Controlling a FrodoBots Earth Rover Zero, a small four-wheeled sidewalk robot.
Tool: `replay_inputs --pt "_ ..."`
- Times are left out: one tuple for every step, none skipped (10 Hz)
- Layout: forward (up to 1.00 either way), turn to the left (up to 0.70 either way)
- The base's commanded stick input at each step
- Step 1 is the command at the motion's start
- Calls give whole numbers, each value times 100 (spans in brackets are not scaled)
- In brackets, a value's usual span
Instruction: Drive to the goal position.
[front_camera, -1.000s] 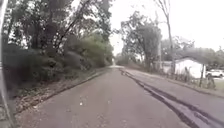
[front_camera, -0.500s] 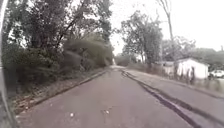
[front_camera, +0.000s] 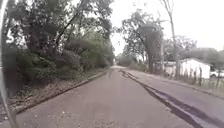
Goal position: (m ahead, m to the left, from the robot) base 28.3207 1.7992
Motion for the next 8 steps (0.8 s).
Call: replay_inputs --pt "70 0" --pt "70 0" --pt "70 0" --pt "70 0" --pt "70 0" --pt "70 0" --pt "70 0" --pt "70 0"
